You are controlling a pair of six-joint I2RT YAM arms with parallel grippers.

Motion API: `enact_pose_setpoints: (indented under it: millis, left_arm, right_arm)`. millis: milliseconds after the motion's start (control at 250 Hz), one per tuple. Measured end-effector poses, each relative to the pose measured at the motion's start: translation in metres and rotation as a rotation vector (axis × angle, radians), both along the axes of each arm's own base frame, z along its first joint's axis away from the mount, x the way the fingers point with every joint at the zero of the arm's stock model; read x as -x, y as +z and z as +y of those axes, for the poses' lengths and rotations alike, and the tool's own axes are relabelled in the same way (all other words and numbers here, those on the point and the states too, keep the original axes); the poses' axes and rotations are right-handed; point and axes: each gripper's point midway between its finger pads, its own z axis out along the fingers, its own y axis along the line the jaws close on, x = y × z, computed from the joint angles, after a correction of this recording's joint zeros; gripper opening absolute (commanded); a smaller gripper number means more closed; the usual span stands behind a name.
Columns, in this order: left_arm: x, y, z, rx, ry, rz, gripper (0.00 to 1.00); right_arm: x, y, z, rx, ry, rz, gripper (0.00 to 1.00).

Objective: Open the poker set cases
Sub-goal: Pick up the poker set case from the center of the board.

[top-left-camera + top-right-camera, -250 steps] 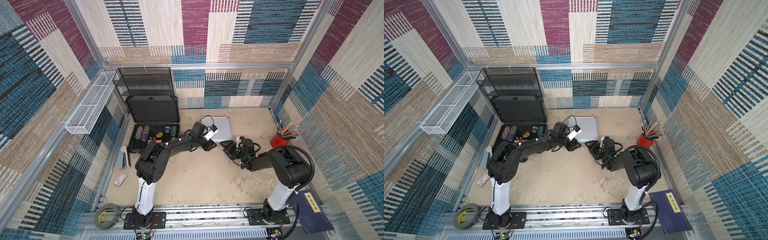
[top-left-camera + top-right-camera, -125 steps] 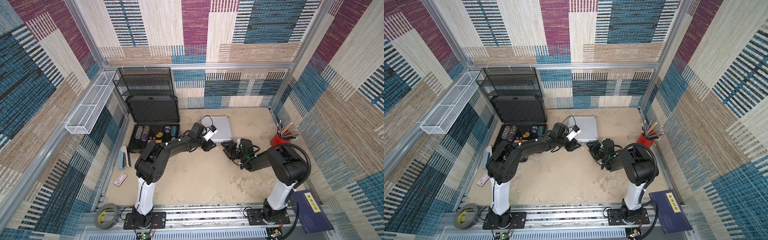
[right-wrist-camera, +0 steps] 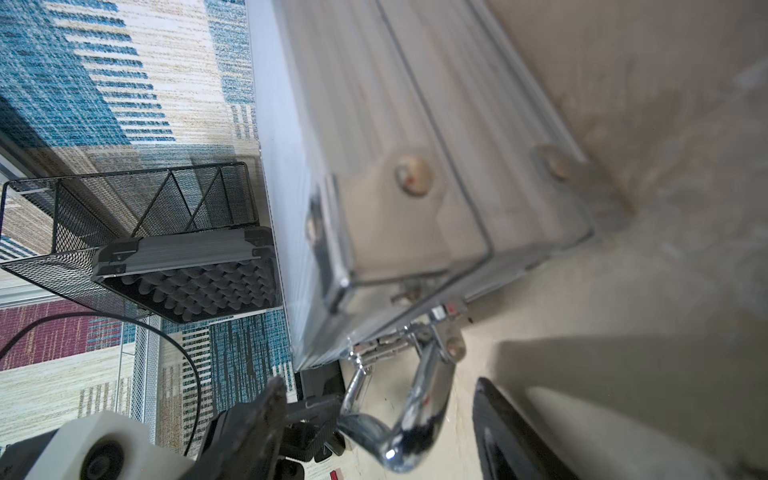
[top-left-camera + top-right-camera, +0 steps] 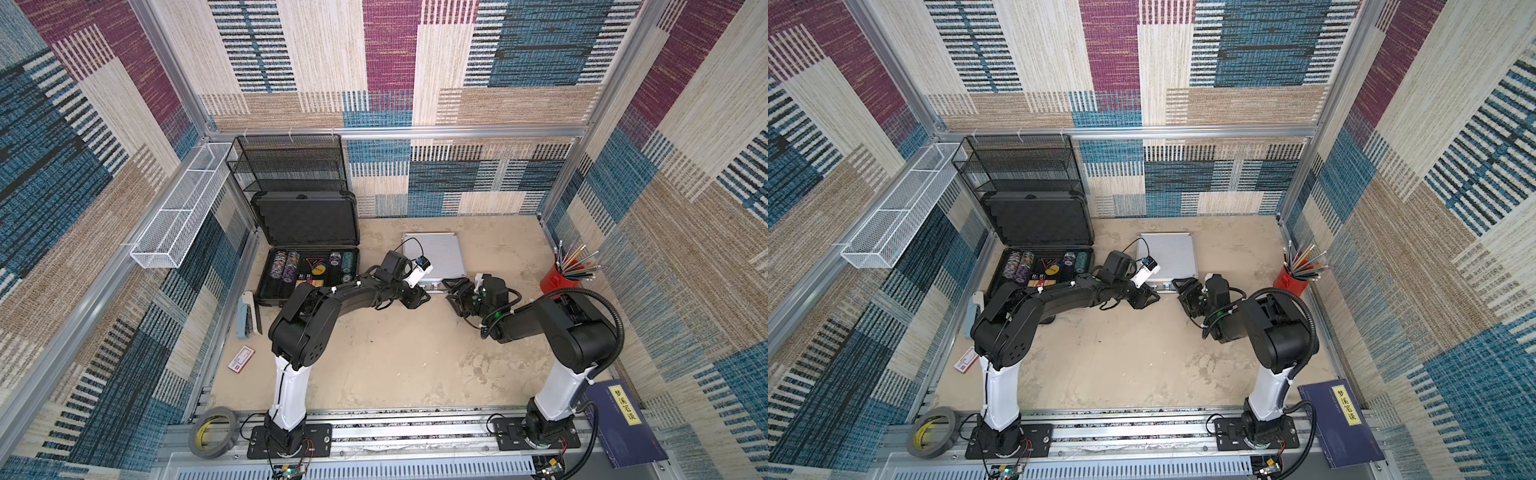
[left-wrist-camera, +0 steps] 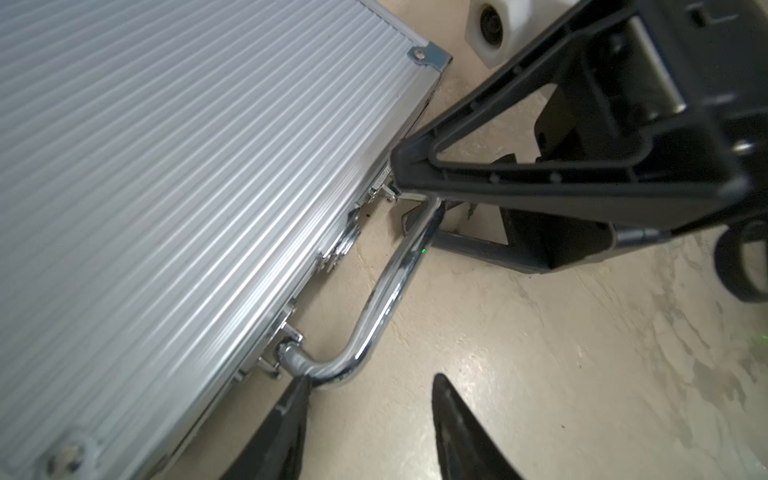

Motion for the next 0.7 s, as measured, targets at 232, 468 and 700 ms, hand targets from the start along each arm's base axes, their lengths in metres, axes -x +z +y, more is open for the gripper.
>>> enact_pose_setpoints:
  millis: [232,468,700]
  left_arm:
    - [0.0,0.002,0.0,0.002,0.0,-0.004,0.5]
    - [0.001,0.007,0.002,-0.01,-0.002,-0.015,0.54]
    - [-0.005,0.015,0.003,-0.045,-0.03,-0.074,0.57]
  right_arm:
    - [-0.006,-0.003,0.0,0.0,-0.006,-0.012,0.57]
    - [-0.007,-0.006,0.0,-0.001,-0.007,-0.013,0.38]
    - [-0.006,-0.013,0.0,0.001,-0.01,0.006,0.3]
